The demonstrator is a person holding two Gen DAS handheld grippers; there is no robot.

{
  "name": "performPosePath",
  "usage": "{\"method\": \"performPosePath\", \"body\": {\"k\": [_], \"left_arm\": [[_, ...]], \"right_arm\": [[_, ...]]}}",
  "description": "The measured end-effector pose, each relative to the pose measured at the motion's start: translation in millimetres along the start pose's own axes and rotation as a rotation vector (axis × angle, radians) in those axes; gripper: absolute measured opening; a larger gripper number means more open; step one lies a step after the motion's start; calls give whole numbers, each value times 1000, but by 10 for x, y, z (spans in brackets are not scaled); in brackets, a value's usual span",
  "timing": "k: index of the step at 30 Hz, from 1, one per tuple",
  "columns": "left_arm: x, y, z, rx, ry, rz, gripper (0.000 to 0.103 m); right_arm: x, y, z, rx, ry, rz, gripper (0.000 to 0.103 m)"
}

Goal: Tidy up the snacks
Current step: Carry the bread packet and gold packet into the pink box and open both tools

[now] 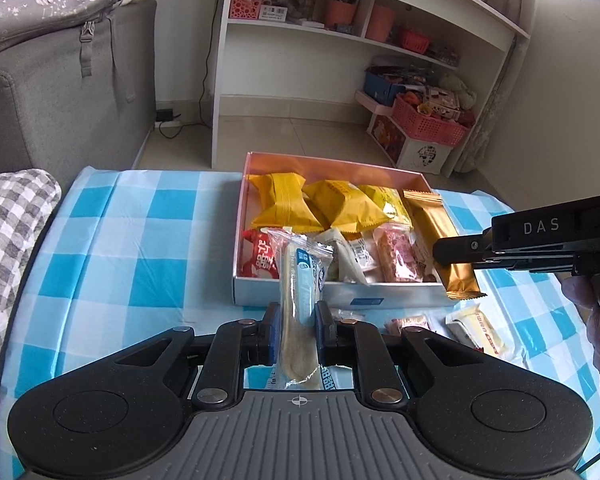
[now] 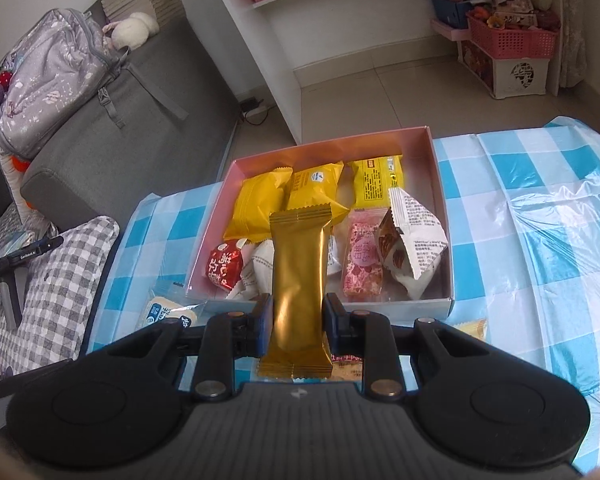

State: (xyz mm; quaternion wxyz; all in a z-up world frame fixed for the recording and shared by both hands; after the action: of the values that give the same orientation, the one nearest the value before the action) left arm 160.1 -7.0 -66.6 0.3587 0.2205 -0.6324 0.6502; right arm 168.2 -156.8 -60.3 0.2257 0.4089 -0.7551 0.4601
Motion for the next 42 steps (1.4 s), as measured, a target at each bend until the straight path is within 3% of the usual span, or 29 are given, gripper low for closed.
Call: {"method": "performPosePath", "body": {"k": [14,26,36,42], "left_arm": [[-626,-526,191,52,49,9,15],[-1056,-696,226,63,9,1,15],[-1167,-784,222,59,6,35,16],[-1063,-762,198,53,-4,41,27]], "right_arm": [[-174,-443,379,-126,-30,72,24],[-436,-436,408,-138,-66,36,24],[-484,-420,409,-133,-44,31,25],[-428,-447,374,-130,-51,47,36]]}}
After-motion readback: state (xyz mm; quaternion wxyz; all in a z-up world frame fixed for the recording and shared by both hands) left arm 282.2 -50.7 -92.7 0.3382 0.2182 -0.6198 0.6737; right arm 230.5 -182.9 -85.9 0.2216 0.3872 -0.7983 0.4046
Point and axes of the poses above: each gripper's, at about its wrist camera, not at the fingertips, and x roughly against the way its jaws point, z to its right, y to its underside, the point moved 10 cm from there along -x, roughly the way its jaws point, and after that the axes turned 7 degrees about -y, right-handed, at the moved point
